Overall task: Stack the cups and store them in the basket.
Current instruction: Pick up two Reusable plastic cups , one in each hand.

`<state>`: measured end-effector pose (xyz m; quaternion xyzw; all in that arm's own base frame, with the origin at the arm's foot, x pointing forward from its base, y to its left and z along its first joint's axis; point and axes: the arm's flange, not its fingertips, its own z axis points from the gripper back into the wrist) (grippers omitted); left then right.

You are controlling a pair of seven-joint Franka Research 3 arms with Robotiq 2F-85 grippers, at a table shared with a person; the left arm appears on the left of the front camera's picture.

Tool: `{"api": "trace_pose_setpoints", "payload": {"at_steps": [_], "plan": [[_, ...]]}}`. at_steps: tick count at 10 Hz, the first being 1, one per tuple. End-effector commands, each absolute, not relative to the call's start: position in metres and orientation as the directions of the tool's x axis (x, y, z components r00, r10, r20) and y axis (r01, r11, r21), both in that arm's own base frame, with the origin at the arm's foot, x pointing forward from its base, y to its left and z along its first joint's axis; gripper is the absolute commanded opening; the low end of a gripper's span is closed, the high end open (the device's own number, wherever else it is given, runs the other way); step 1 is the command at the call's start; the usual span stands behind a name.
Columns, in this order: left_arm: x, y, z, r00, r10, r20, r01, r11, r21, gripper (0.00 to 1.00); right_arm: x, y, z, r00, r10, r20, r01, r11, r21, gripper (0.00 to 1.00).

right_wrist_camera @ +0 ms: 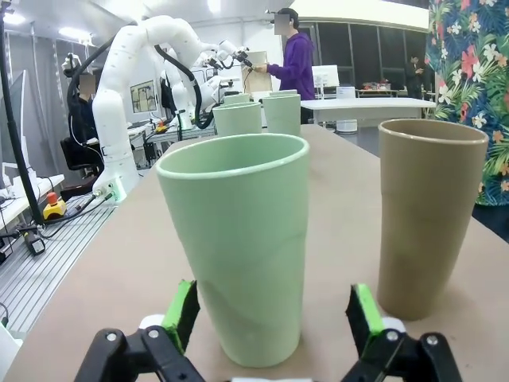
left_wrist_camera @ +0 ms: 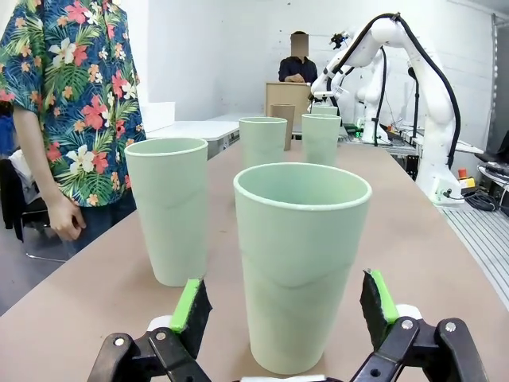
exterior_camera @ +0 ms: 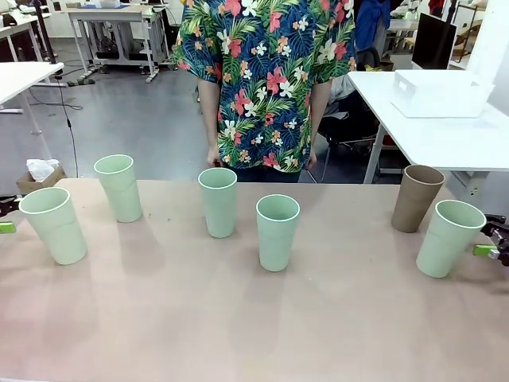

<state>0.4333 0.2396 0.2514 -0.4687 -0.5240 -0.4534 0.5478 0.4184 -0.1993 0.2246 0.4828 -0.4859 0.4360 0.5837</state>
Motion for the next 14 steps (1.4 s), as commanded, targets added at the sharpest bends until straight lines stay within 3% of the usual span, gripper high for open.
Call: {"api": "trace_pose_setpoints", "payload": {"at_steps": [1,14], "plan": [[0.429,0.226,0.248,-0.002,-0.024,1.000,0.984,0.177,0.007,1.00,0.418,-0.187,0.223,0.106,0.035,0.994,-0.979,0.179,0.098,1.00],[0.429,0.186,0.235,0.013,-0.029,0.999,0.994,0.112,-0.010,1.00,0.417,-0.160,0.213,0.117,0.003,0.993,-0.984,0.133,0.116,1.00]]}}
